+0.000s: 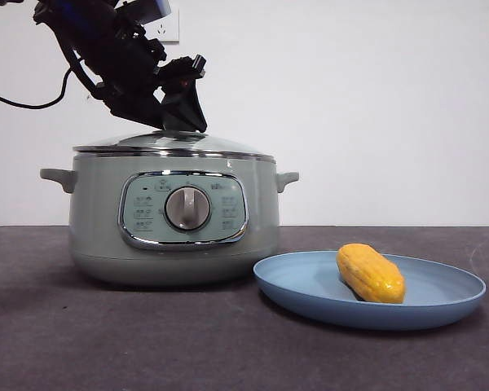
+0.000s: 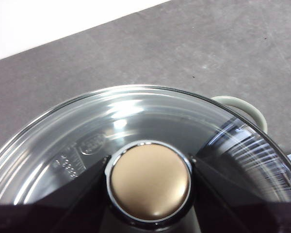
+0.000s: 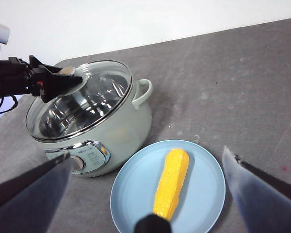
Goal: Take the corn out from the steamer,put the corn on the plate,close the lid
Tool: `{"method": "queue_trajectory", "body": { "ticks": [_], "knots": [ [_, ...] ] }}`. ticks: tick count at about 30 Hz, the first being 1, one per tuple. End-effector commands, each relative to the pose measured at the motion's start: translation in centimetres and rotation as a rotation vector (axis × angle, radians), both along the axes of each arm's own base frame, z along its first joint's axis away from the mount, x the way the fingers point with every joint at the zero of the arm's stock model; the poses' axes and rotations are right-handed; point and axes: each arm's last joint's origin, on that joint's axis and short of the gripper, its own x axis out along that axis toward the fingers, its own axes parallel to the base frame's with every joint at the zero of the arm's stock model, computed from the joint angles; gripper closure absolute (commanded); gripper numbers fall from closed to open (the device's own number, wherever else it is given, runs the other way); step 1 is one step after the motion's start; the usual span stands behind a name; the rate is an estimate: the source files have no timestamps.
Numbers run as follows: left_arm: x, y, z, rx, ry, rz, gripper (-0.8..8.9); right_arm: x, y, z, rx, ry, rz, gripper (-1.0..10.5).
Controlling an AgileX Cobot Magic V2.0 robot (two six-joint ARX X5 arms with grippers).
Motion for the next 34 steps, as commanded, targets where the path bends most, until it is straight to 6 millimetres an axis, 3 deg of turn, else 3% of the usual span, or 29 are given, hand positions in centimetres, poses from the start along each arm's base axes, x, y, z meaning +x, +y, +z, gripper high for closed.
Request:
{"method": "queue_trajectory", "body": {
  "ticks": [1, 24, 25, 29, 34],
  "knots": [
    [0.0, -0.3, 0.5, -0.032, -0.024, -0.012, 8.22, 0.1, 0.1, -0.2, -0.007, -0.001, 0.001, 3.8],
    [0.0, -0.4, -0.7, -0.036, 0.071, -0.018, 8.03, 0.1, 0.1, -0.2, -0.006, 0.000, 0.008, 3.8],
    [0.0, -0.3, -0.7, -0.031, 0.077, -0.016, 7.50, 0.1, 0.1, -0.2, -0.005, 0.001, 0.008, 3.8],
    [0.0, -0.2, -0.7, -0.029, 0.081, -0.012, 2.86, 0.1, 0.1, -0.2, -0.005, 0.001, 0.009, 3.8],
    [-0.4, 0.0, 0.2, -0.039, 0.056, -0.012, 2.66, 0.1, 0.1, -0.2, -0.006, 0.001, 0.009, 3.8]
  ]
}}
